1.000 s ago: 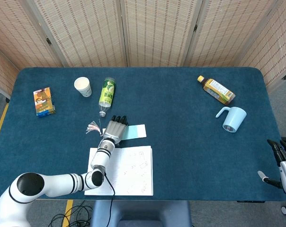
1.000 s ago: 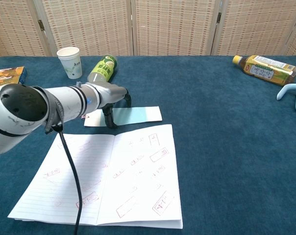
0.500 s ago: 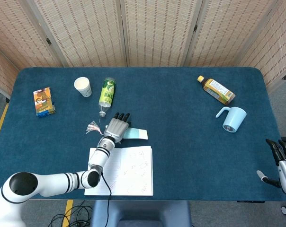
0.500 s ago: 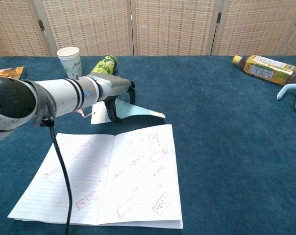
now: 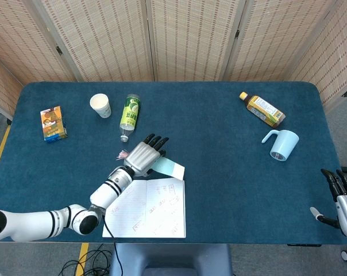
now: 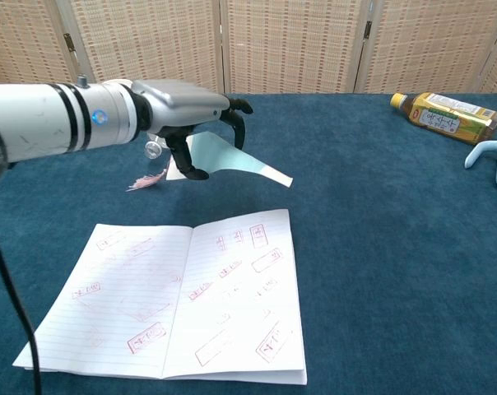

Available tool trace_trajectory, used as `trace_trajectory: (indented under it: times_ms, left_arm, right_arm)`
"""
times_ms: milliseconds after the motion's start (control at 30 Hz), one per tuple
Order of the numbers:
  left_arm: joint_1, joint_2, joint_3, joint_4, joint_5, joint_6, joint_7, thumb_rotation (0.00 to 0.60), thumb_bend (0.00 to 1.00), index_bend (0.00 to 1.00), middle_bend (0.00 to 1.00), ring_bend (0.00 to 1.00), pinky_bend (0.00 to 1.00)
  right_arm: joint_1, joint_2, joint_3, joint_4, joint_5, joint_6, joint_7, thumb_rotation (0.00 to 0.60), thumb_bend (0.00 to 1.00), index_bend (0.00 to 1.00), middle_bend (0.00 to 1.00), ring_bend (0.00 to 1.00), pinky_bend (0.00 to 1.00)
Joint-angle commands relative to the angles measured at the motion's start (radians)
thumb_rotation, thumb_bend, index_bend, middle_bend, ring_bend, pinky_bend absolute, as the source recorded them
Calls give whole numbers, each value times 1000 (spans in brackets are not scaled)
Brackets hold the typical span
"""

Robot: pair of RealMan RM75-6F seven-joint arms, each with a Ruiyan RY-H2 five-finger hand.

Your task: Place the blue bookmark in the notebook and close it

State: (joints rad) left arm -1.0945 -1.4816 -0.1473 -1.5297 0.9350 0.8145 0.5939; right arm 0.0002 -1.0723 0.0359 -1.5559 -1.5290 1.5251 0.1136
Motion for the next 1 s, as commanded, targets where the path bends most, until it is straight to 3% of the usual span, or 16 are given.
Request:
trace_trajectory:
  times_ms: [33,300,500,733,1000]
  left_arm:
    - [47,105,61,-117,202,13,-72,600,310,342,10,0,86]
    - [80,156,161,-167,501,28,-157,600,310,347,10,0,86]
    - [84,129,203,-135,633,33,-198,600,310,342,10,0,86]
    - [69,50,222,-63,711,-2,-195,600,310,329,10,0,86]
    - [49,-38,213,7,729,-48,-184,600,310,308,10,0,85]
  right_arm:
    - [0,0,0,-2,-2,1,-2,600,113,36,128,40,120]
    - [-3,3,-3,-17,-8,8,-17,600,113,37,128,40,121]
    - [-8,8,-5,-32,-9,16,-31,600,113,36,128,40,120]
    - [-15,9,-7,-41,-8,22,-39,600,113,37,128,40,120]
    - [-20,12,-8,-45,-7,27,-39,600,113,37,128,40,120]
